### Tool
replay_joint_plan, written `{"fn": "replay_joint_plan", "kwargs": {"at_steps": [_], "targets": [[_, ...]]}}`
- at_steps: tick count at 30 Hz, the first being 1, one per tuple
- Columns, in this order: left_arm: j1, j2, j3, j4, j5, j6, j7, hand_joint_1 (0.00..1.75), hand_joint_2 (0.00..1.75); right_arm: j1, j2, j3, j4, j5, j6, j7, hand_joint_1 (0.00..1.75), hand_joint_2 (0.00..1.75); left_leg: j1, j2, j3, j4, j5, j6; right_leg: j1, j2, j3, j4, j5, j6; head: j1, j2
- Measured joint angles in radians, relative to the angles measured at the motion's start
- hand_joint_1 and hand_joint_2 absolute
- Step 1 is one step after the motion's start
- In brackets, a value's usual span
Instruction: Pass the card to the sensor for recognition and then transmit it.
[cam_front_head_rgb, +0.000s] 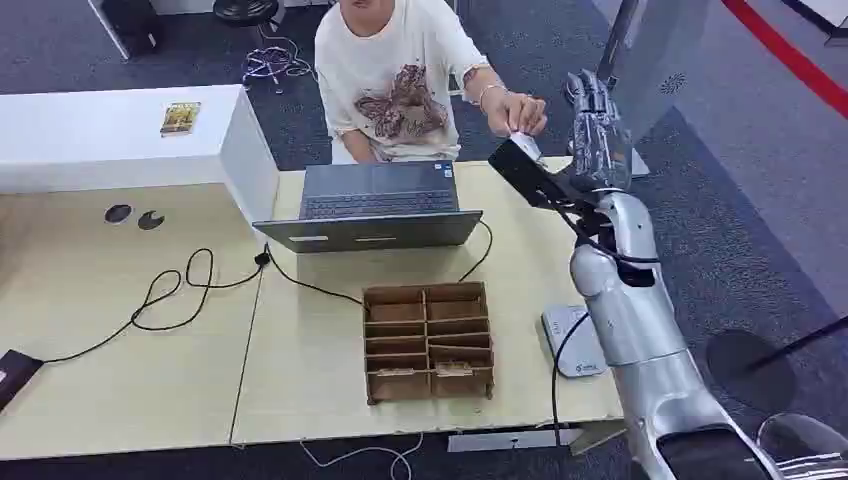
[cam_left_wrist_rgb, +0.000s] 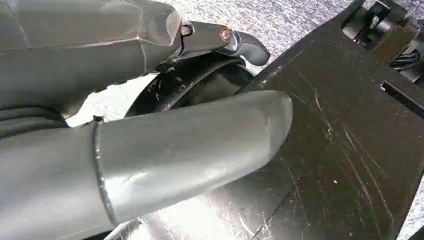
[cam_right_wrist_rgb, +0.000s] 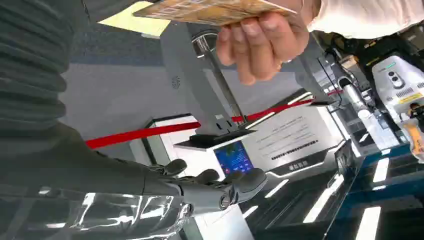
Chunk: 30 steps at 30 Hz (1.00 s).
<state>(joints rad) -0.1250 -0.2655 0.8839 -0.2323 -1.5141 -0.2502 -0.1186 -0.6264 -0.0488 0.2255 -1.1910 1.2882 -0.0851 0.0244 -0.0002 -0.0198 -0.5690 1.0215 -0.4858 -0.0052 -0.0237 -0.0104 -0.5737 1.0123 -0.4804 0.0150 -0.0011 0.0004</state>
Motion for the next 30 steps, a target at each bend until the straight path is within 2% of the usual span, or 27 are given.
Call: {"fn": "replay_joint_plan", "kwargs": {"at_steps": [2,3,4,17,30], "targets": [[0.0,0.0,-0.001,0.0,0.0,-0.001,0.0,0.0,0.0,-0.011,0.0,0.0,0.018,0.007,0.0,0.002,0.0,1.75,0.0,0.0,0.0,0.0,0.0,0.0,0.0,0.0,0.0,0.0,0.0,0.0,0.0,0.0],[0.0,0.0,-0.001,0.0,0.0,-0.001,0.0,0.0,0.0,-0.015,0.0,0.0,0.025,0.008,0.0,0.003,1.41,1.75,0.0,0.0,0.0,0.0,0.0,0.0,0.0,0.0,0.0,0.0,0.0,0.0,0.0,0.0],[0.0,0.0,-0.001,0.0,0.0,-0.001,0.0,0.0,0.0,-0.019,0.0,0.0,0.03,0.008,0.0,0.003,1.71,1.75,0.0,0.0,0.0,0.0,0.0,0.0,0.0,0.0,0.0,0.0,0.0,0.0,0.0,0.0],[0.0,0.0,-0.002,0.0,0.005,-0.002,0.0,0.0,0.0,-0.038,0.0,0.0,0.072,0.003,-0.003,-0.004,1.75,1.75,0.0,0.0,0.0,0.0,0.0,0.0,0.0,0.0,0.0,0.0,0.0,0.0,0.0,0.0],[0.0,0.0,-0.002,0.0,0.012,-0.002,0.0,0.0,0.0,-0.035,0.001,-0.011,0.057,-0.037,-0.017,-0.025,1.75,1.75,0.0,0.0,0.0,0.0,0.0,0.0,0.0,0.0,0.0,0.0,0.0,0.0,0.0,0.0]]}}
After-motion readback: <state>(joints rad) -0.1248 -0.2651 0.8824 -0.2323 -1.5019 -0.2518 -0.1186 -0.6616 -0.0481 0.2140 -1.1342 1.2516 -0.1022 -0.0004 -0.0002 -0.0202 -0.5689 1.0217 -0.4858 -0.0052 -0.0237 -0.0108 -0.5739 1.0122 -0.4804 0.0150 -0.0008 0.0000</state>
